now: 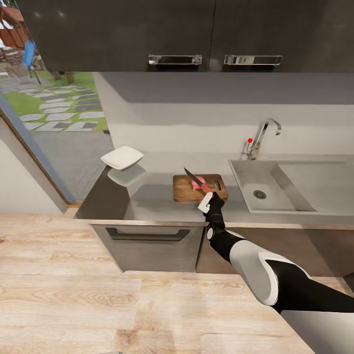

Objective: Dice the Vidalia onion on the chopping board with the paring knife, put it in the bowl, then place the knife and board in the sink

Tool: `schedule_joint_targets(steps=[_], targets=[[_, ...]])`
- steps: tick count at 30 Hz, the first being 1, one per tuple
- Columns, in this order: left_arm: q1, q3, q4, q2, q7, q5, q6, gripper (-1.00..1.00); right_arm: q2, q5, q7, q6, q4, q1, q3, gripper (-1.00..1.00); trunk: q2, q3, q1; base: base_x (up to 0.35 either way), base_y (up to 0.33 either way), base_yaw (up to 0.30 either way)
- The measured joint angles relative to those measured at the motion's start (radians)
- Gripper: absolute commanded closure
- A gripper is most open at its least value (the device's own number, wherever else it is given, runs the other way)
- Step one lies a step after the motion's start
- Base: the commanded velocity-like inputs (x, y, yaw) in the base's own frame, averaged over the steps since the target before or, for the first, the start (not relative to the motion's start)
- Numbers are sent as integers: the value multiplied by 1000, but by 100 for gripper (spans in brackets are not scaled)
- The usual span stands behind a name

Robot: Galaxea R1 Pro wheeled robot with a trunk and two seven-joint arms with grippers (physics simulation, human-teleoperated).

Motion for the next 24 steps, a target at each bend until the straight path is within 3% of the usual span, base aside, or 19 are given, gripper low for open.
schedule_joint_targets(steps=[24], targets=[[0, 0, 0, 1, 0, 0, 0, -100, 0, -2, -30, -4, -20, 1, -4, 100, 0, 0, 0, 0, 0, 0]])
